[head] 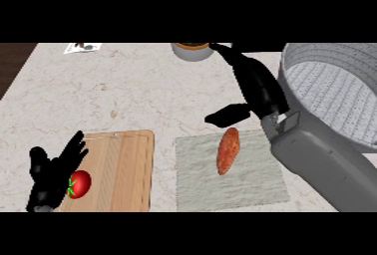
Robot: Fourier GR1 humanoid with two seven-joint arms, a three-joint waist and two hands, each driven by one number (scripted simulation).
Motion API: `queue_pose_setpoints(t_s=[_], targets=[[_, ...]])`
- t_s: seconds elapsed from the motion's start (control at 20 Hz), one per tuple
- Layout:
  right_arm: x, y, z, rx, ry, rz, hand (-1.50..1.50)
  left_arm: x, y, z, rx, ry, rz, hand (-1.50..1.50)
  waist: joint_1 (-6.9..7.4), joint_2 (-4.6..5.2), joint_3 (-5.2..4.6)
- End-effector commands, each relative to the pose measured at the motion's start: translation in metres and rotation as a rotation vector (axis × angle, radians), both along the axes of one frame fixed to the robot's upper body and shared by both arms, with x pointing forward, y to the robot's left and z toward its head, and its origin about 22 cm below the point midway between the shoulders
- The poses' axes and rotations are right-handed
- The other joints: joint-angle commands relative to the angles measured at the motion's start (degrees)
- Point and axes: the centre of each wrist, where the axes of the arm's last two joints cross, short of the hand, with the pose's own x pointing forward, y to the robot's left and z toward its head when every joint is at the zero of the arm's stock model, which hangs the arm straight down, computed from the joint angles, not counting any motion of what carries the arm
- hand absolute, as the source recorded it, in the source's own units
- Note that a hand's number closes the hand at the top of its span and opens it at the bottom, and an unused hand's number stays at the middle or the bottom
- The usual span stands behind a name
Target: Pick the sweet potato from the placemat and place it in the basket
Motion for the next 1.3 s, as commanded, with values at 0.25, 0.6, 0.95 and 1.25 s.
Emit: queue_pose_setpoints(t_s=[0.25, 0.6, 0.95, 1.25], targets=[[-0.016, -0.028, 0.126, -0.377, 0.149, 0.002, -1.5, -0.019, -0.009, -0.023, -0.036, 0.127, 0.023, 0.0, -0.96, 0.72, -0.65], [-0.031, -0.045, 0.152, -0.541, 0.385, 0.088, -1.5, -0.024, 0.008, -0.024, -0.018, 0.138, 0.021, 0.0, -0.45, 1.08, -0.58], [-0.047, -0.056, 0.163, -0.527, 0.409, 0.079, -1.5, -0.03, -0.009, -0.026, -0.025, 0.131, 0.018, 0.0, 0.63, 1.22, -0.51], [-0.044, -0.052, 0.132, -0.457, 0.439, 0.077, -1.5, -0.02, -0.008, -0.024, -0.031, 0.115, -0.013, 0.0, 1.33, 1.65, -0.49]])
